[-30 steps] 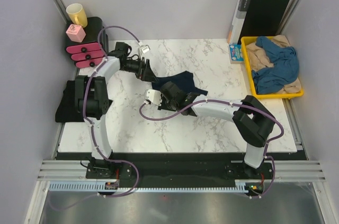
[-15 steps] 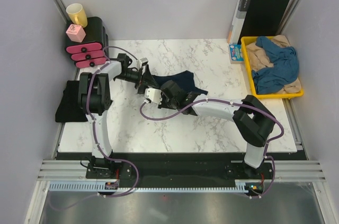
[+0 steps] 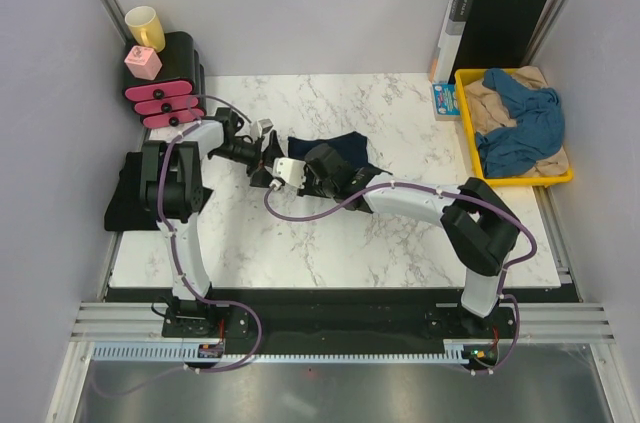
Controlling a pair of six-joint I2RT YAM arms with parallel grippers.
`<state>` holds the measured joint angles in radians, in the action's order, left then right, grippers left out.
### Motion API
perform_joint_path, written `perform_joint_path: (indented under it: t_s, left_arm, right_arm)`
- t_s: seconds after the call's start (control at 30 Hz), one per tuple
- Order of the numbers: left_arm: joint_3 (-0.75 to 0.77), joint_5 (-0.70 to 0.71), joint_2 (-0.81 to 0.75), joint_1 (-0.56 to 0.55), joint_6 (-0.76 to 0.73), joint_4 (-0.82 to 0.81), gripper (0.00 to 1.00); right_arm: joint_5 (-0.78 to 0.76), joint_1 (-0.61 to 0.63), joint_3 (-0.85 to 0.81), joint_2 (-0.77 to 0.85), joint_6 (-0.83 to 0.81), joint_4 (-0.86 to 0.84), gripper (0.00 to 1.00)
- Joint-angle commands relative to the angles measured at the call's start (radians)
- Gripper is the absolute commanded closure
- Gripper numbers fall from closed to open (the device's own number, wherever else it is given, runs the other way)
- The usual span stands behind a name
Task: Fold and stack the t-shirts
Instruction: Put the neatly folded tshirt into the corner of the board with the left arm
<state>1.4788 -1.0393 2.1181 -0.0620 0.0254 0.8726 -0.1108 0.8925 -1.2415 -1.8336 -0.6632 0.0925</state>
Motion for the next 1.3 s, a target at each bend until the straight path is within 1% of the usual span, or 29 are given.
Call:
perform_joint_path:
  t_s: [0.0, 0.03, 0.27, 0.37, 0.47, 0.5, 0.63, 0.73, 0.87, 1.03, 1.27]
  left_arm:
    - [-0.011, 0.05, 0.016, -0.007, 0.111, -0.102, 0.01]
    - [-0.012, 0.048, 0.017, -0.009, 0.125, -0.137, 0.01]
    - [-0.025, 0.096, 0.039, -0.009, 0.258, -0.25, 0.0]
    - [-0.015, 0.09, 0.042, -0.009, 0.283, -0.283, 0.0]
    - [-0.012, 0.052, 0.02, -0.009, 0.326, -0.322, 0.0]
    - [-0.02, 0.015, 0.014, -0.009, 0.343, -0.355, 0.0]
    - [-0.031, -0.004, -0.012, -0.009, 0.384, -0.386, 0.0]
    - [-0.061, -0.034, -0.044, -0.009, 0.425, -0.449, 0.01]
    - [-0.087, -0.057, -0.079, -0.01, 0.436, -0.477, 0.0]
    - [-0.11, -0.053, -0.061, -0.019, 0.479, -0.535, 0.0]
    - [-0.126, -0.019, -0.012, -0.039, 0.51, -0.549, 0.0]
  right_arm:
    - [-0.009, -0.003, -0.059, -0.007, -0.015, -0.05, 1.0]
    - [-0.007, -0.001, -0.061, -0.007, -0.016, -0.048, 1.0]
    - [-0.001, -0.001, -0.053, -0.003, -0.01, -0.046, 1.0]
    - [0.008, -0.003, -0.046, 0.0, -0.007, -0.046, 1.0]
    - [0.02, 0.0, -0.038, -0.001, 0.002, -0.043, 1.0]
    - [0.022, 0.0, -0.038, -0.003, 0.004, -0.043, 1.0]
    - [0.026, 0.002, -0.038, -0.01, 0.011, -0.043, 1.0]
    - [0.026, 0.002, -0.039, -0.016, 0.013, -0.045, 1.0]
    - [0.023, 0.002, -0.036, -0.024, 0.014, -0.045, 1.0]
    - [0.026, 0.005, -0.05, -0.036, 0.014, -0.045, 1.0]
    - [0.023, 0.006, -0.082, -0.049, 0.01, -0.043, 1.0]
